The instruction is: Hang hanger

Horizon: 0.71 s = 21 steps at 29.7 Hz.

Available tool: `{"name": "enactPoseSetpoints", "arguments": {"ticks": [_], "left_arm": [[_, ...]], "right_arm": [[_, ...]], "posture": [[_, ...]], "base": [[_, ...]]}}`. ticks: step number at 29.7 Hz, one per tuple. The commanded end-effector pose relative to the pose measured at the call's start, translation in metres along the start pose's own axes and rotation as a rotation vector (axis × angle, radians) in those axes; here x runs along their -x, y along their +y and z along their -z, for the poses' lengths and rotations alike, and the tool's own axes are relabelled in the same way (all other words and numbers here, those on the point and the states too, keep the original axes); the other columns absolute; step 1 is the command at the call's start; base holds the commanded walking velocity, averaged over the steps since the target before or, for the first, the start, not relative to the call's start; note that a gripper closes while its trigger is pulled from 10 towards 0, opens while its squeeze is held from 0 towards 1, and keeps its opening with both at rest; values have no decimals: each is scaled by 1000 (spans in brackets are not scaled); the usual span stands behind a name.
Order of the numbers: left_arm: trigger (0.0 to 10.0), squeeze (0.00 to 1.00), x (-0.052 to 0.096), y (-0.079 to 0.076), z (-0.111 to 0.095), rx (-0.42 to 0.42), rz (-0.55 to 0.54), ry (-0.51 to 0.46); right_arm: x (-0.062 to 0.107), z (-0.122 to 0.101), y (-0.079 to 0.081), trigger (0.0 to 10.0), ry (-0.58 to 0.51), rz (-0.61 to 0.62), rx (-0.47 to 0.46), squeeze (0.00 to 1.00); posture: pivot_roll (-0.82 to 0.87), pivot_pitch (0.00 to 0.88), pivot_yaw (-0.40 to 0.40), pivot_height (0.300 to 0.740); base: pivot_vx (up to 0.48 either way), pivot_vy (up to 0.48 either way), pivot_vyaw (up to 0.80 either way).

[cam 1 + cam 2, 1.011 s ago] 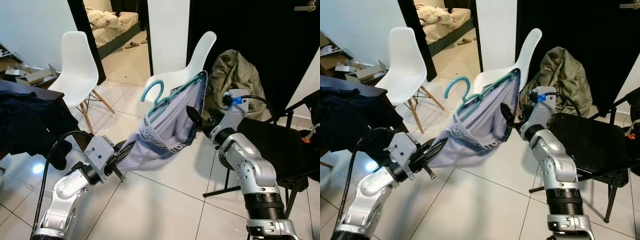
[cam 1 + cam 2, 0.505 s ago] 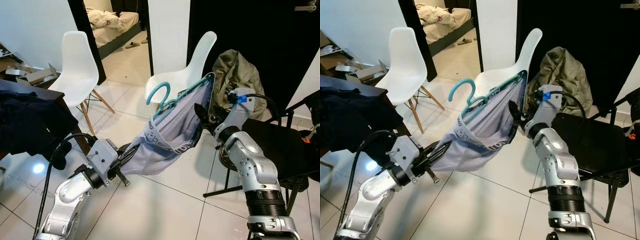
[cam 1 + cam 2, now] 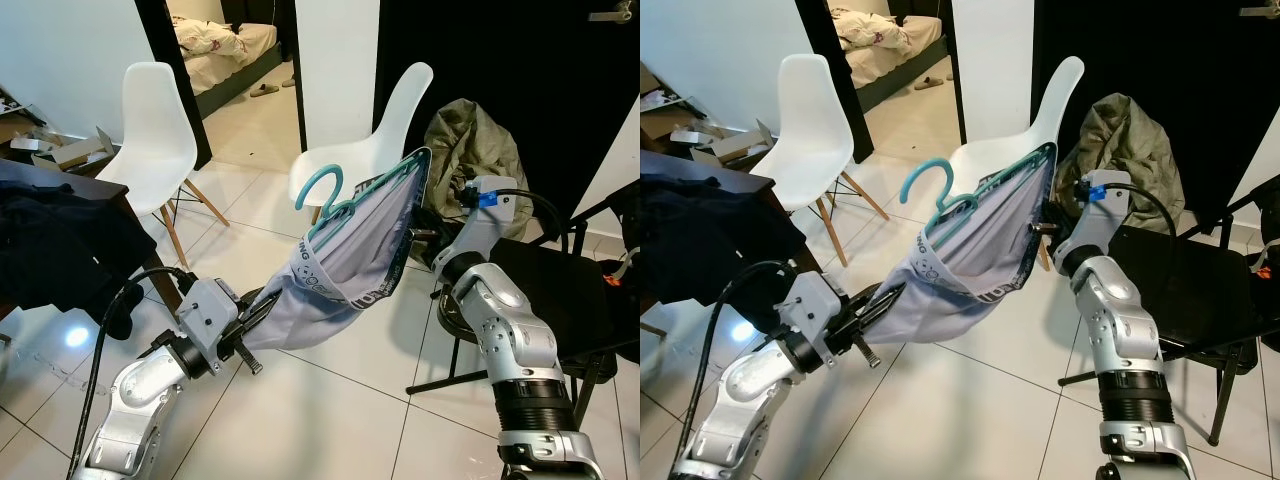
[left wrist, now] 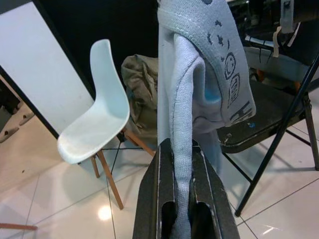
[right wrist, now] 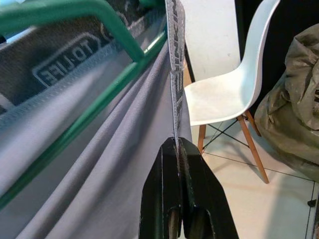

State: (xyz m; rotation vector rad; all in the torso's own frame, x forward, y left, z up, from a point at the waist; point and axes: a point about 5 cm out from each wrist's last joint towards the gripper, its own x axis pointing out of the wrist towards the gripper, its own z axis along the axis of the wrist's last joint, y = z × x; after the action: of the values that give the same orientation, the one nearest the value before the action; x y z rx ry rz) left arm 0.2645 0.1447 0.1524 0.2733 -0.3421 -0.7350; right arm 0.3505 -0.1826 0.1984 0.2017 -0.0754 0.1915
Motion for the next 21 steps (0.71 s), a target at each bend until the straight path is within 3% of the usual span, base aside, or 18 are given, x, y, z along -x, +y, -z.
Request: {"name": "enactPoseSetpoints", "arguments": {"ticks": [1, 3, 8, 9, 11, 12, 18, 21], "left_arm": [[10000, 0, -1, -4, 0, 22, 0, -9], [10000, 0, -1, -4, 0, 22, 0, -9], [10000, 0, 1, -5, 8, 6, 2, 40], [10000, 0, 2, -5, 12, 14, -3, 56], [10000, 0, 2, -5, 12, 14, -3, 56], [10000, 0, 4, -6, 17, 15, 2, 75], [10000, 0, 6, -6, 20, 18, 7, 89], [10000, 0, 9, -8, 26, 23, 20, 114]], "right_arm": [[-2, -3, 0, 0, -21, -7, -3, 0], [-2, -3, 0, 0, -21, -7, -3, 0], [0, -27, 3, 0, -157, -72, -133, 0], [2, -41, 5, 0, -224, -113, -185, 0], [2, -41, 5, 0, -224, -113, -185, 0], [6, -57, 8, 0, -295, -165, -211, 0], [10, -71, 12, 0, -345, -214, -202, 0], [17, -83, 19, 0, -384, -292, -147, 0]], "posture": [[1, 74, 67, 740], [1, 74, 67, 740], [-5, 72, 75, 740], [-11, 71, 80, 740], [-11, 71, 80, 740], [-15, 70, 84, 740], [-17, 69, 87, 740], [-18, 67, 91, 740]], "base": [[0, 0, 0], [0, 0, 0], [0, 0, 0], [0, 0, 0], [0, 0, 0], [0, 0, 0], [0, 0, 0], [0, 0, 0]]}}
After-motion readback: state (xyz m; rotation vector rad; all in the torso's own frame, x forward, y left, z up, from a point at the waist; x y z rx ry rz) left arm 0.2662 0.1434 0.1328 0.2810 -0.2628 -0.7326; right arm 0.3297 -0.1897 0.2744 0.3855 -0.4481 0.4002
